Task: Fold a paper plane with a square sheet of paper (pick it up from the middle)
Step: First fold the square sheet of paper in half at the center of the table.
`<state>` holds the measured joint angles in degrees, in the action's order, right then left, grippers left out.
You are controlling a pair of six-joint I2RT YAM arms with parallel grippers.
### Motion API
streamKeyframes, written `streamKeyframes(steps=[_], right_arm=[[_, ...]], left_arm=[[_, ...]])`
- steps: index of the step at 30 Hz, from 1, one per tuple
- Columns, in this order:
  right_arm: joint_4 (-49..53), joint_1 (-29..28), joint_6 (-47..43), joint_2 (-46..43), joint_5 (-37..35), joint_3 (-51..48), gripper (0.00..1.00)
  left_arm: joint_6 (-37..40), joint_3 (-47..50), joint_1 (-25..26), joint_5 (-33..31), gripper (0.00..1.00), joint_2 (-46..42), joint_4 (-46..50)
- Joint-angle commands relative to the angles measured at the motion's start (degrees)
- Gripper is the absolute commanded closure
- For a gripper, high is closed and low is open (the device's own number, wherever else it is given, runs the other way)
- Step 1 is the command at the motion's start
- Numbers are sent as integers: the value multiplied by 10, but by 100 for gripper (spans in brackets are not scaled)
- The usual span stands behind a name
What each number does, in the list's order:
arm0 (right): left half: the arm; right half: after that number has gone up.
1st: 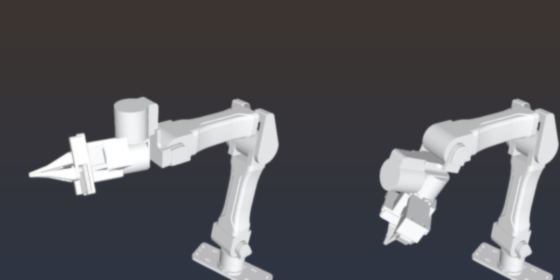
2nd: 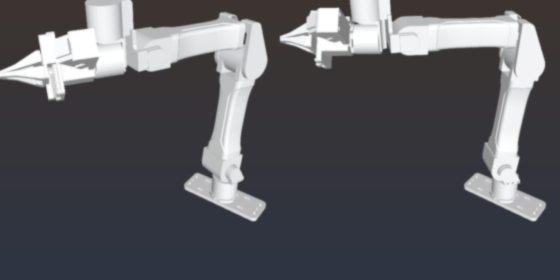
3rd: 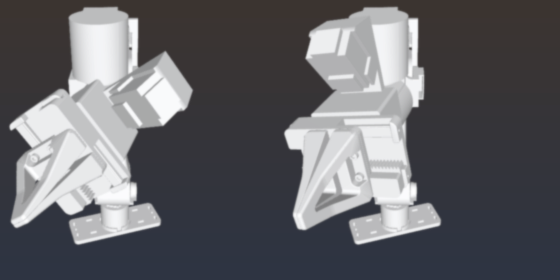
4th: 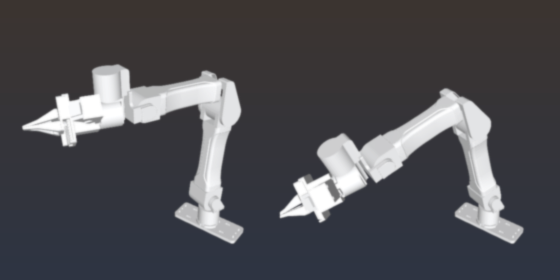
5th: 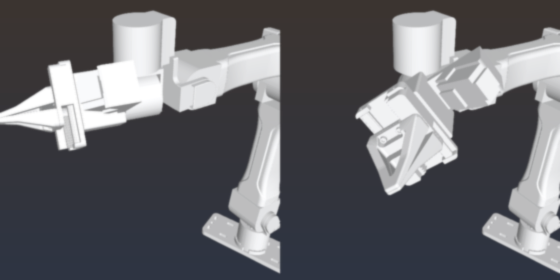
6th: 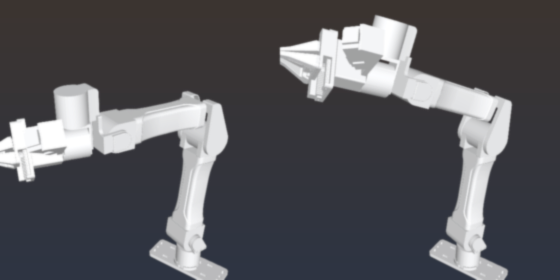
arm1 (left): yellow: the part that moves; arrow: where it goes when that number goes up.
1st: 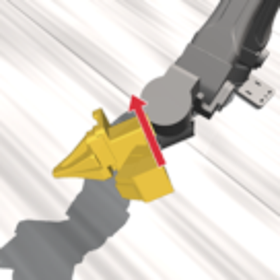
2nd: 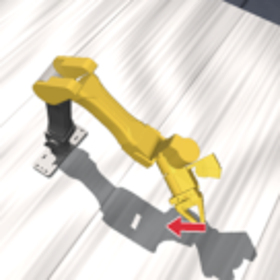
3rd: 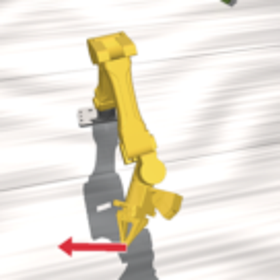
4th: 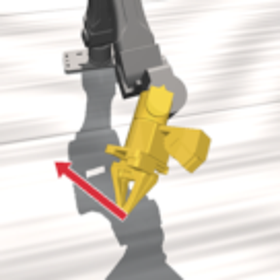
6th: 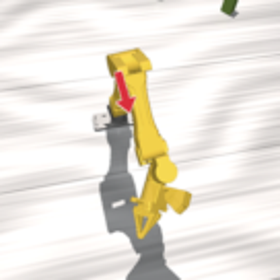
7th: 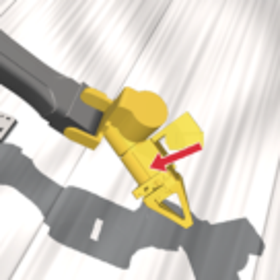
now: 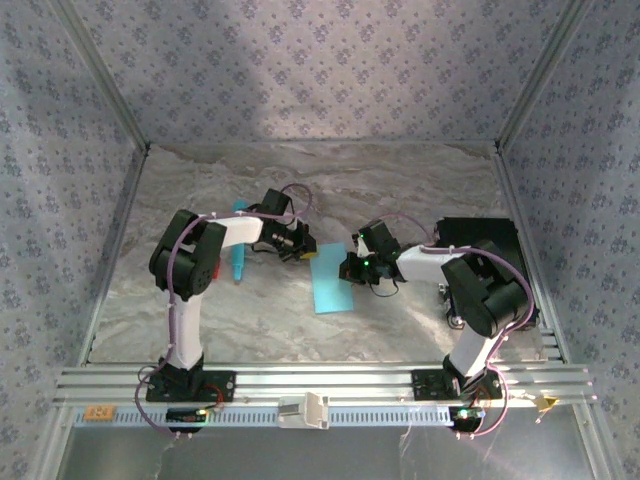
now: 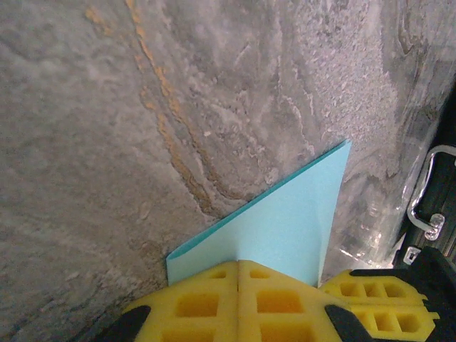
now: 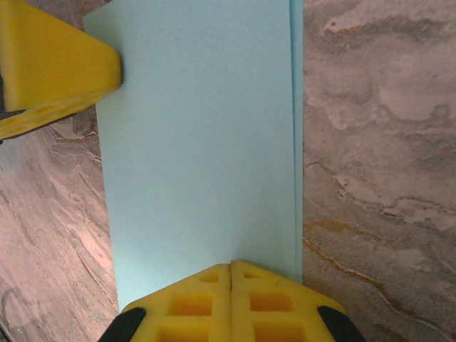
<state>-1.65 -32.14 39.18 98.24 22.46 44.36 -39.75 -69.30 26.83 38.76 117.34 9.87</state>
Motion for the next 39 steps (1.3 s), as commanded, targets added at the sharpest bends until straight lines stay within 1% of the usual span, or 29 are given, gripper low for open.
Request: streamKeyframes(steps=[1, 9, 13, 18, 24, 26, 28, 30, 34, 37, 39], right_arm=[[102, 3, -7, 30, -64, -37, 100], [97, 4, -8, 30, -61, -41, 100], [94, 4, -8, 31, -58, -40, 100], [80, 3, -3, 28, -48, -39, 100], [48, 4, 1, 6, -14, -25, 100], [25, 4, 4, -11, 10, -19, 95], [26, 4, 3, -32, 19, -9, 91], [54, 5, -1, -64, 4, 2, 84], [123, 12, -6, -108, -24, 5, 79], [148, 14, 1, -131, -22, -5, 75], [145, 11, 18, -149, -12, -23, 71]], left_arm=[[-28, -16, -15, -70, 100, 6, -15], [-72, -35, -20, -123, 100, 6, -4], [-70, -46, -18, -120, 100, 1, 5], [-62, -39, -7, -110, 99, -38, 5], [-30, -19, 25, -89, 98, -80, 14], [-19, -6, 36, -77, 98, -85, 7], [-10, 1, 42, -68, 98, -82, 7], [-8, 5, 43, -64, 98, -74, 7], [-12, -13, 43, -52, 98, -51, 5], [-6, -35, 43, -47, 98, -29, 10], [-7, -41, 41, -45, 98, -14, 10]])
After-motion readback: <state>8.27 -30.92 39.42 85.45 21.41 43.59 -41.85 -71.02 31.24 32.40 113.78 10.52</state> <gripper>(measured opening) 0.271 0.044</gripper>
